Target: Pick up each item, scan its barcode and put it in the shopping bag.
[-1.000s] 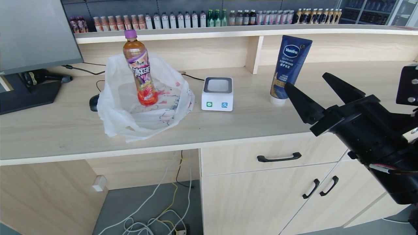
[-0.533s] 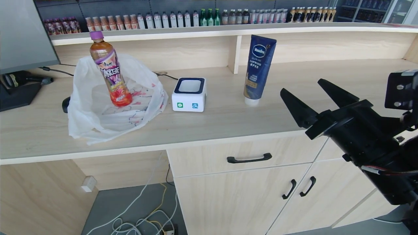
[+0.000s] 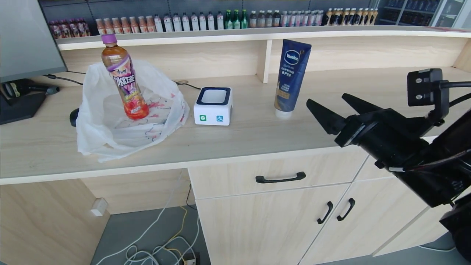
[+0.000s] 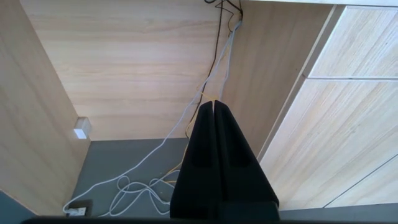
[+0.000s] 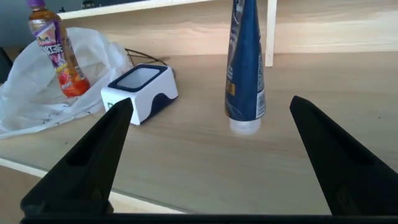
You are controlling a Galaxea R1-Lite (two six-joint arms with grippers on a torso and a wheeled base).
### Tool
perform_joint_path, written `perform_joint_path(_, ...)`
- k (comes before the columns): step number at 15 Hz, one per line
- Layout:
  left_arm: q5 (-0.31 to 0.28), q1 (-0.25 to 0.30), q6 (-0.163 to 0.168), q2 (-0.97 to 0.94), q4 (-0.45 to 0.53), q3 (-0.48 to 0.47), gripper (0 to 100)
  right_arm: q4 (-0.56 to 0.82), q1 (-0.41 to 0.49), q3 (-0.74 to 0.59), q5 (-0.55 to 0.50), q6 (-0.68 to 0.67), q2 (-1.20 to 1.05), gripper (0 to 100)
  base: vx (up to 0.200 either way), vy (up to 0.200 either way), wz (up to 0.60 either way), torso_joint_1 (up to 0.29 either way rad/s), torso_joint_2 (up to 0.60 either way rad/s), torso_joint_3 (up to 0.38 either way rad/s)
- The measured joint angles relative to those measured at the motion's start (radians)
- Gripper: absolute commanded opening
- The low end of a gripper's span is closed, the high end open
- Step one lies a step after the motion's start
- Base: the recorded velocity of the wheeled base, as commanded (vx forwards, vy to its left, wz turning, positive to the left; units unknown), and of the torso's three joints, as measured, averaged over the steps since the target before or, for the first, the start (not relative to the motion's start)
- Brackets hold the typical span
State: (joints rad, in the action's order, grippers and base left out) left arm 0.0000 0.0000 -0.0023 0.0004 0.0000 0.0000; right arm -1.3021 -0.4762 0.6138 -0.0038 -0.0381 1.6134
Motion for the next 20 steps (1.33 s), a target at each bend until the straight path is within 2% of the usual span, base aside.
perform_joint_path(4,0.0,0.0,0.0,0.0,0.0,0.0,0,0.275,0.125,0.225,0.172,-0.007,0.013,100,0.0,0.0,0.0,0.0,0.0,0.0)
perform_joint_path(7,0.0,0.0,0.0,0.0,0.0,0.0,0,0.401,0.158,0.39,0.226,-0.008,0.056,100,0.0,0.0,0.0,0.0,0.0,0.0)
perform_joint_path(12,0.0,0.0,0.0,0.0,0.0,0.0,0,0.438,0.164,0.553,0.232,0.004,0.172,100,0.0,0.0,0.0,0.0,0.0,0.0)
perform_joint_path(20,0.0,0.0,0.0,0.0,0.0,0.0,0,0.481,0.142,0.743,0.232,0.047,0.331,100,0.0,0.0,0.0,0.0,0.0,0.0)
